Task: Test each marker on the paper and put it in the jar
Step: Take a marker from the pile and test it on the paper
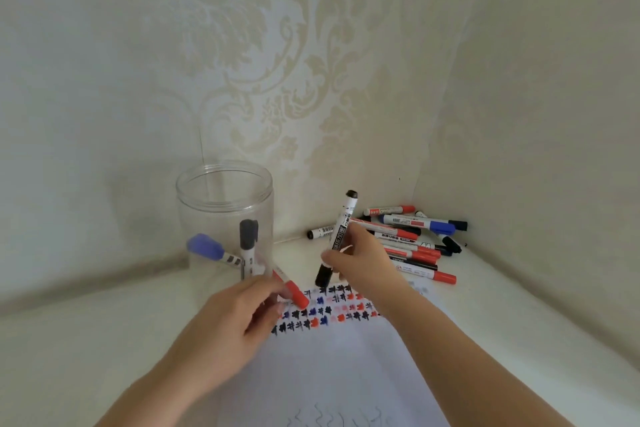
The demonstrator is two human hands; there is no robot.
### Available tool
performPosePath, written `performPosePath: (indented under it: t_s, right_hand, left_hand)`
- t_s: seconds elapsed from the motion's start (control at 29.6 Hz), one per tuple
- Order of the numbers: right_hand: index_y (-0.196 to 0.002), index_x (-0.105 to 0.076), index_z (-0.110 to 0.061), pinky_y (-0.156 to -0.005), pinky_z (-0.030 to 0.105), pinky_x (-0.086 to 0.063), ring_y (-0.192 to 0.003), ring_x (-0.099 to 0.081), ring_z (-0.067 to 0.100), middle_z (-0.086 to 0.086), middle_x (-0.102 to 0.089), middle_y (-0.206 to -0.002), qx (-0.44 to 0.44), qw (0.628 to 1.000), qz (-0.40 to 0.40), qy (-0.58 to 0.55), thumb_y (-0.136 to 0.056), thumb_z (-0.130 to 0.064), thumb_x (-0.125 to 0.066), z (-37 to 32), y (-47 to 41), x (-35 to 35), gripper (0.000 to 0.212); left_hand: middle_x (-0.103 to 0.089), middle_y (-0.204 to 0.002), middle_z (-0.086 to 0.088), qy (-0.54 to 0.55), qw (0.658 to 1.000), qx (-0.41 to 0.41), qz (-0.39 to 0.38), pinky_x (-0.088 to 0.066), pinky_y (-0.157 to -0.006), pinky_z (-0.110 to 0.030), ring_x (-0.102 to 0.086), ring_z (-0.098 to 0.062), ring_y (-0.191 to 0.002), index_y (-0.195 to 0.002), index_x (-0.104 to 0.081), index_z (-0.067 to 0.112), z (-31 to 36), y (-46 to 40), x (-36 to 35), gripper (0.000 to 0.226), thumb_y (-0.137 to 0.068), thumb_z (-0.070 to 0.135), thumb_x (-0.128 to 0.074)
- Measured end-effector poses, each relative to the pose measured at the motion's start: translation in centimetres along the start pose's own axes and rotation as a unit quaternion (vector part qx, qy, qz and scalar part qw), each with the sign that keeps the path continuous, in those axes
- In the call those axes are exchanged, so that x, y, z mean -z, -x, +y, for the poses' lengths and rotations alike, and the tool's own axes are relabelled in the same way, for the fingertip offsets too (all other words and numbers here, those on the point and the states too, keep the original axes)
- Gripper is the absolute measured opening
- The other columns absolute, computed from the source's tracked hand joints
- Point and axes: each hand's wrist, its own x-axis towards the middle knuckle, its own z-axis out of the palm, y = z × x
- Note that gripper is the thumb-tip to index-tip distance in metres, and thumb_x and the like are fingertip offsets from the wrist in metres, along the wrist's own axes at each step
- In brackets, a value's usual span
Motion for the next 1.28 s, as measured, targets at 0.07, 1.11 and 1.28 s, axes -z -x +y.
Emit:
performPosePath:
  t_s: [0.07, 1.11, 1.28]
  right_hand:
    - [-0.094, -0.053, -0.011, -0.063, 0.029, -0.051, -0.059, -0.058, 0.013, 0.006, -0.063, -0.079, -0.043, 0.991, -0.036, -0.12, -0.084, -0.014, -0.064, -0.7, 2.0, -0.3, 0.015]
    - [-0.067, -0.058, -0.014, -0.041, 0.021, -0.028, -0.039, -0.035, 0.011, 0.009, -0.05, -0.053, 0.016, 0.951, -0.117, -0.284, -0.09, -0.027, -0.056, -0.8, 6.7, -5.6, 0.027]
    - [-0.087, -0.065, -0.003, -0.047, 0.024, -0.044, -0.044, -0.049, 0.014, 0.008, -0.064, -0.059, -0.063, 0.972, -0.065, -0.215, -0.086, -0.027, -0.063, -0.2, 5.9, -5.1, 0.024]
  left_hand:
    - [-0.057, -0.081, 0.018, 0.009, 1.0, 0.013, -0.015, -0.042, -0.06, -0.013, -0.055, -0.007, -0.073, -0.09, -0.05, 0.053, -0.1, 0.3, -0.4, 0.025, -0.087, 0.029, -0.054]
    - [-0.056, -0.069, 0.015, 0.077, 0.995, 0.057, -0.009, -0.036, -0.052, -0.016, -0.049, -0.006, -0.056, -0.087, -0.042, 0.04, -0.2, 3.5, 0.2, 0.009, -0.084, 0.047, -0.047]
    - [-0.058, -0.062, 0.007, 0.148, 0.974, 0.137, 0.106, -0.039, -0.055, -0.031, -0.045, -0.011, -0.051, -0.077, -0.053, 0.029, -1.0, 3.6, 1.4, 0.024, -0.094, 0.017, -0.041]
